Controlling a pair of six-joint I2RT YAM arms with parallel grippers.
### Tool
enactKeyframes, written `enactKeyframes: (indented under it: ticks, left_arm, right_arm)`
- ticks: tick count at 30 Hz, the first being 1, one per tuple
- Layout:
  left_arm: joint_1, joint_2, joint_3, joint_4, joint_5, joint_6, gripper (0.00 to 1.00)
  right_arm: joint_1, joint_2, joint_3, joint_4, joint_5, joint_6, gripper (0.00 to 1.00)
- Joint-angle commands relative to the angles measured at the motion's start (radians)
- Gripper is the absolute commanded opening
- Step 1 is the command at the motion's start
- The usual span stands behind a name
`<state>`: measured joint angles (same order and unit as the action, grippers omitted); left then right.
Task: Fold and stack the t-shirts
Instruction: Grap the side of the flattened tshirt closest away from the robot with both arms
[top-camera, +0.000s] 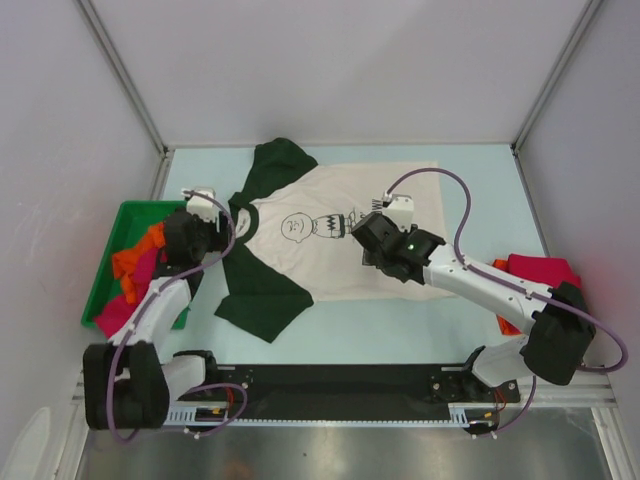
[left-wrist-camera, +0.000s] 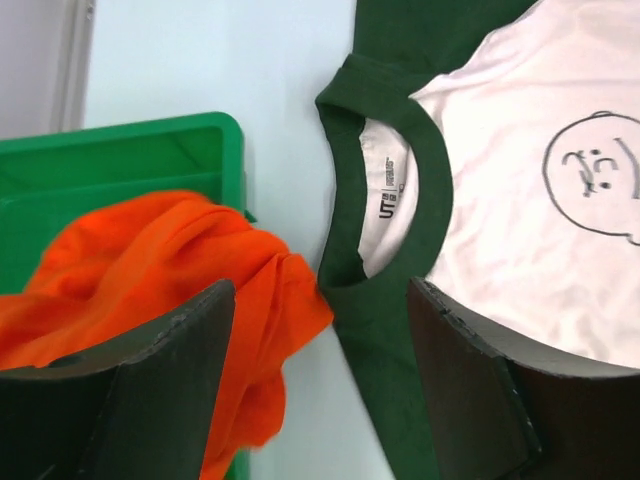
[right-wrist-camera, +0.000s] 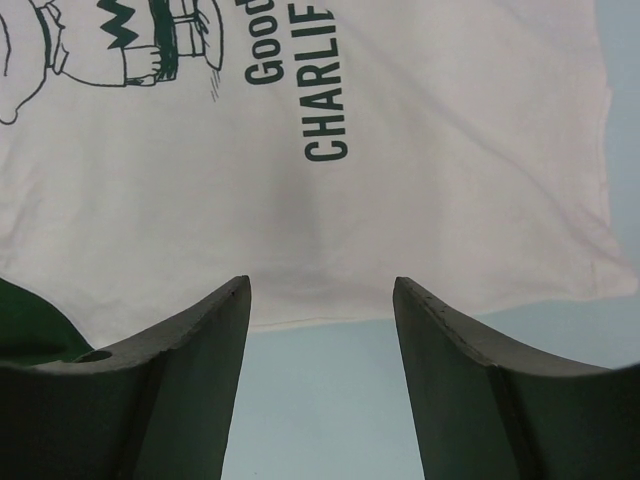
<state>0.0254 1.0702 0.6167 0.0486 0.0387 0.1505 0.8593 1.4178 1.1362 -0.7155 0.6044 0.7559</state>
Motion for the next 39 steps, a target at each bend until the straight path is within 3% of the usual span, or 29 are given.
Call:
enactKeyframes:
  ticks: [1, 10, 14, 15, 17, 21, 23, 26, 32, 36, 39]
  left_arm:
    - [0.005, 0.123, -0.126, 0.442, -0.006, -0.039, 0.75]
    - [0.005, 0.169, -0.345, 0.876, 0.006, -0.144, 0.83]
    - [-0.019, 0.220, -0.394, 0.996, -0.010, -0.112, 0.94]
    - [-0.053, 0.234, -0.435, 1.076, -0.011, -0.100, 0.99]
    - [-0.070, 0.281, -0.492, 1.254, -0.023, -0.086, 1.00]
    - [-0.070, 0.266, -0.482, 1.206, -0.037, -0.095, 1.00]
    - [-0.070, 0.261, -0.447, 1.125, -0.091, -0.109, 0.99]
    - [-0.071, 0.266, -0.448, 1.130, -0.089, -0.111, 1.00]
    - [-0.071, 0.266, -0.453, 1.143, -0.088, -0.111, 1.00]
    - [-0.071, 0.266, -0.453, 1.142, -0.089, -0.111, 1.00]
    - [-0.073, 0.266, -0.453, 1.142, -0.089, -0.111, 1.00]
  right_arm:
    - [0.015, -0.026, 0.074, -0.116, 0.084, 0.059, 0.64]
    - [0.056, -0.069, 0.085, -0.243, 0.130, 0.184, 0.64]
    - [0.090, -0.068, 0.109, -0.306, 0.156, 0.256, 0.64]
    - [0.108, -0.066, 0.115, -0.330, 0.164, 0.281, 0.64]
    - [0.121, -0.062, 0.126, -0.352, 0.185, 0.298, 0.64]
    - [0.127, -0.054, 0.142, -0.366, 0.201, 0.306, 0.64]
    - [0.129, -0.049, 0.146, -0.352, 0.215, 0.260, 0.65]
    - [0.129, -0.042, 0.161, -0.308, 0.245, 0.145, 0.66]
    - [0.055, -0.094, 0.108, -0.116, 0.239, -0.106, 0.67]
    - [0.009, -0.213, -0.036, 0.130, 0.169, -0.197, 0.67]
    - [0.010, -0.264, -0.102, 0.168, 0.152, -0.173, 0.66]
